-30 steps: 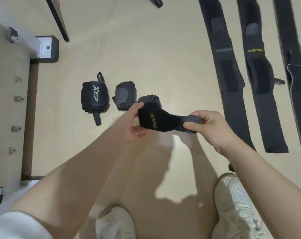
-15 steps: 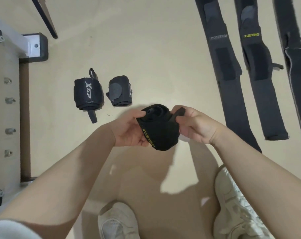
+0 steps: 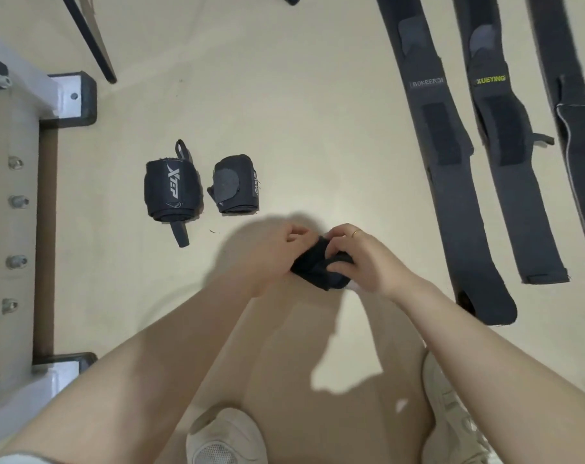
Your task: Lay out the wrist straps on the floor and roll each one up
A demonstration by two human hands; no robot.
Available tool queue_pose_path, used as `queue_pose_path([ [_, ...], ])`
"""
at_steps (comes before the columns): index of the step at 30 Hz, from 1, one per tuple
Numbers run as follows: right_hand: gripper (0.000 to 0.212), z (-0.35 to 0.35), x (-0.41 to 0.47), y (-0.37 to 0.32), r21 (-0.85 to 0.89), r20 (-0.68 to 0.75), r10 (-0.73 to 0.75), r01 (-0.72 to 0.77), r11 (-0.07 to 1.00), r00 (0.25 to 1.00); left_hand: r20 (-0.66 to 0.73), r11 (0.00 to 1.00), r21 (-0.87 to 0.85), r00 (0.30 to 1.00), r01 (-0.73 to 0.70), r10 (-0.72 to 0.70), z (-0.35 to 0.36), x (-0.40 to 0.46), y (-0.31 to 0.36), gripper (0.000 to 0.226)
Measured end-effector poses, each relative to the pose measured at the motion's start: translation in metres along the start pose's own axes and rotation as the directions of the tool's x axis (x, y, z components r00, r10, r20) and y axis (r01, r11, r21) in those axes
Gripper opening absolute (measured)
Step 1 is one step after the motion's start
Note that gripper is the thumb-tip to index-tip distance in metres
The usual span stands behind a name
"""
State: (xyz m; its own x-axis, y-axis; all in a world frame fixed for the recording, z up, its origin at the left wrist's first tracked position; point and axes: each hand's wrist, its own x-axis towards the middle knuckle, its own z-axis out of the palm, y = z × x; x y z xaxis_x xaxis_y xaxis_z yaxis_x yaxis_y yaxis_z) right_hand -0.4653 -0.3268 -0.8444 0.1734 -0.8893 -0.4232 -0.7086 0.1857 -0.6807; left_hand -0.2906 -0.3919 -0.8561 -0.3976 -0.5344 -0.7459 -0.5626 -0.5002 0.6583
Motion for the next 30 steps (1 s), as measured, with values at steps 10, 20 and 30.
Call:
queue_pose_path([
  [10,0.001,0.054,-0.022,-0.024,-0.250,-0.305,0.009,-0.089,0.964,0.952,0.183,0.884,0.375,0.957,-0.281,0.227,0.000,0.003,-0.019,0.054],
  [20,0.008,0.034,-0.034,-0.018,-0.050,0.052,0.031,-0.028,0.998,0.998,0.186,0.780,0.525,0.940,-0.342,0.286,0.010,0.014,-0.017,0.051],
  [30,0.014,0.028,-0.002,-0.009,0.062,-0.162,0.346,-0.340,0.938,0.924,0.138,0.836,0.422,0.936,-0.351,0.323,0.014,0.006,-0.027,0.044],
])
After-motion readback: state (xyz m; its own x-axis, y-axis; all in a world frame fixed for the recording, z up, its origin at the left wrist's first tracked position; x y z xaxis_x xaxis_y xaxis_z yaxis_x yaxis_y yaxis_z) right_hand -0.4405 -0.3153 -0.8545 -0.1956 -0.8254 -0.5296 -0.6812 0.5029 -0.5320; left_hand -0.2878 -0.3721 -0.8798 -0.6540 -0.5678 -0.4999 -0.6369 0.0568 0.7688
